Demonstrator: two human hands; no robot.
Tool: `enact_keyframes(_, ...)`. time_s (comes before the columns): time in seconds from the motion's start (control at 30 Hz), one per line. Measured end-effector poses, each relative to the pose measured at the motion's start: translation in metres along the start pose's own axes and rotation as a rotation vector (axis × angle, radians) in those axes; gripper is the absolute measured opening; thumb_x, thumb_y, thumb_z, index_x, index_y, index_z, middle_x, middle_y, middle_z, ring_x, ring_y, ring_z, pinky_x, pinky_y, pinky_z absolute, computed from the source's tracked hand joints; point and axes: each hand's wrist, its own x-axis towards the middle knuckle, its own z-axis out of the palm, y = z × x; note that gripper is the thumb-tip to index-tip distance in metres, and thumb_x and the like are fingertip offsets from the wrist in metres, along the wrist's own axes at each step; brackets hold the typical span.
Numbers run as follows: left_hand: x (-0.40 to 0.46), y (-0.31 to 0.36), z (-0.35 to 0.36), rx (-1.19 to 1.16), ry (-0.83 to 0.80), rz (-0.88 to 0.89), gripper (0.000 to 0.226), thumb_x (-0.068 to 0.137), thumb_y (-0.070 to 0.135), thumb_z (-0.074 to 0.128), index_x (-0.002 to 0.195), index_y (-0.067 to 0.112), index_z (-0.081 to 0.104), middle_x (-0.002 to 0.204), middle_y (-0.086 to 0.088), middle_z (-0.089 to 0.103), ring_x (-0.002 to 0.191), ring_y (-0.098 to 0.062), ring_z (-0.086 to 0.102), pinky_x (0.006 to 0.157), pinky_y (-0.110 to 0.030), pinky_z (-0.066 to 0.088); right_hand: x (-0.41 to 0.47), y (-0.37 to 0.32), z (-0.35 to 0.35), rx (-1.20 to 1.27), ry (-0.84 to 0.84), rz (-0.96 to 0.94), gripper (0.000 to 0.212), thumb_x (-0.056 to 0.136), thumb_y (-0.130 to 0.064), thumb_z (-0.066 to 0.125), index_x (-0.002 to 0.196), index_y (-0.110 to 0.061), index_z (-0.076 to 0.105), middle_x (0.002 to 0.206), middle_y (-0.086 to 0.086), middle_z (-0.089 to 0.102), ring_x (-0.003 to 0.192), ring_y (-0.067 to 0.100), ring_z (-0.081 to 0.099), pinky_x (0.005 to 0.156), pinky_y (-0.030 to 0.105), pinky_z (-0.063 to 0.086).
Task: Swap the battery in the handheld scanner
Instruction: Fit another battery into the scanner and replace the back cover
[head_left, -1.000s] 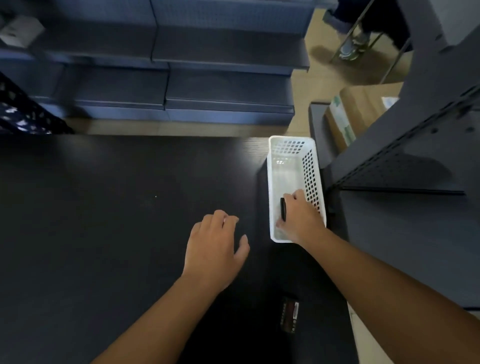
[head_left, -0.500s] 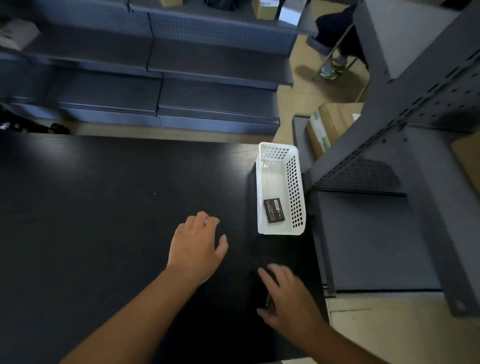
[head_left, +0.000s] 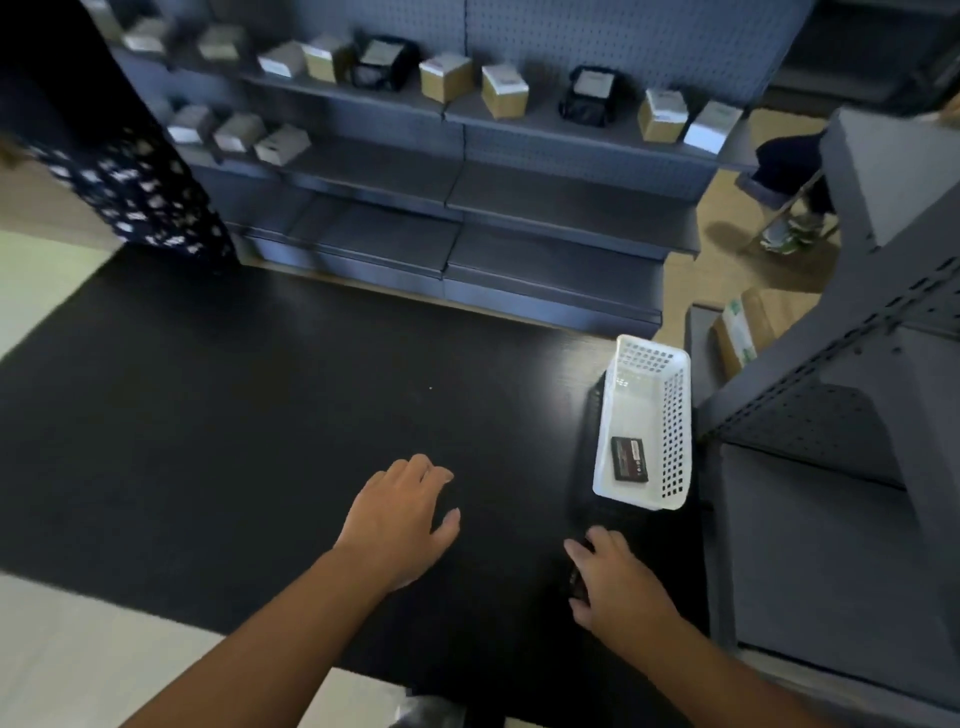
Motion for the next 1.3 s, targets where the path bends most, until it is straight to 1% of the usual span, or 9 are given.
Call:
enact_keyframes(0.1,-0.024,-0.025,-0.022,0.029,0.052,-0.046,0.053,0.099,0.053,0.048,0.146,0.027,0.048,0.136,0.005,0.057,0.119,-0.014,0.056,0.104,-0.034,0.048,0.009,-0.047,-0.059,-0.062,0.117,-0.126,0.062,0.094,-0.037,0.067,0.149,-0.019,0.045,0.146,0.003,0.038,0.136,0.021,0.038,0.104,0.032,0.049)
enact_keyframes(0.2,-0.045,-0.054,-0.040,0.048,0.129,-0.159,0.052,0.100,0.051,0.048,0.145,0.025,0.048,0.136,0.004,0.057,0.118,-0.015,0.057,0.104,-0.035,0.048,0.015,-0.106,-0.103,-0.117,0.195,-0.251,0.059,0.093,-0.036,0.069,0.145,-0.019,0.048,0.141,0.002,0.041,0.131,0.021,0.041,0.100,0.033,0.051)
enact_keyframes(0.27,-0.059,-0.075,-0.050,0.020,0.164,-0.227,0.052,0.100,0.050,0.049,0.145,0.025,0.048,0.137,0.003,0.056,0.120,-0.016,0.056,0.105,-0.036,0.048,0.018,-0.147,-0.124,-0.141,0.224,-0.306,0.057,0.093,-0.036,0.069,0.144,-0.019,0.049,0.139,0.002,0.041,0.128,0.021,0.041,0.099,0.033,0.051)
enact_keyframes(0.37,-0.079,-0.115,-0.063,0.006,0.197,-0.251,0.053,0.099,0.052,0.051,0.146,0.027,0.047,0.138,0.004,0.056,0.121,-0.016,0.056,0.106,-0.037,0.048,0.021,-0.209,-0.142,-0.165,0.249,-0.370,0.055,0.093,-0.034,0.070,0.142,-0.018,0.051,0.138,0.003,0.041,0.129,0.021,0.041,0.098,0.034,0.052)
enact_keyframes(0.47,-0.099,-0.165,-0.075,-0.009,0.210,-0.235,0.053,0.098,0.052,0.053,0.145,0.029,0.047,0.138,0.004,0.056,0.122,-0.015,0.056,0.107,-0.036,0.049,0.028,-0.270,-0.147,-0.170,0.264,-0.407,0.055,0.091,-0.036,0.071,0.140,-0.019,0.053,0.139,0.002,0.042,0.128,0.021,0.043,0.096,0.033,0.053)
enact_keyframes(0.63,-0.135,-0.267,-0.095,0.018,0.247,-0.246,0.055,0.097,0.055,0.049,0.145,0.028,0.048,0.136,0.004,0.057,0.119,-0.017,0.057,0.104,-0.037,0.049,0.050,-0.373,-0.140,-0.189,0.260,-0.419,0.054,0.091,-0.039,0.068,0.140,-0.019,0.054,0.135,0.000,0.044,0.125,0.018,0.044,0.091,0.030,0.053)
enact_keyframes(0.9,-0.182,-0.421,-0.136,0.055,0.306,-0.266,0.056,0.094,0.056,0.050,0.142,0.028,0.049,0.131,0.003,0.060,0.116,-0.019,0.057,0.102,-0.040,0.050,0.095,-0.536,-0.137,-0.183,0.248,-0.466,0.061,0.088,-0.045,0.069,0.143,-0.023,0.053,0.132,-0.004,0.046,0.124,0.016,0.045,0.099,0.030,0.051)
enact_keyframes(1.03,-0.193,-0.486,-0.151,0.044,0.333,-0.343,0.055,0.092,0.058,0.046,0.139,0.029,0.051,0.123,0.003,0.063,0.109,-0.020,0.060,0.096,-0.040,0.052,0.124,-0.605,-0.140,-0.194,0.222,-0.506,0.054,0.088,-0.042,0.070,0.136,-0.021,0.057,0.126,-0.005,0.047,0.119,0.015,0.045,0.095,0.029,0.051)
enact_keyframes(1.3,-0.174,-0.623,-0.179,0.019,0.303,-0.436,0.055,0.095,0.055,0.046,0.143,0.029,0.047,0.132,0.001,0.060,0.119,-0.022,0.055,0.107,-0.040,0.044,0.215,-0.732,-0.162,-0.225,0.216,-0.602,0.048,0.089,-0.043,0.068,0.130,-0.020,0.058,0.126,-0.002,0.047,0.119,0.017,0.045,0.090,0.027,0.052)
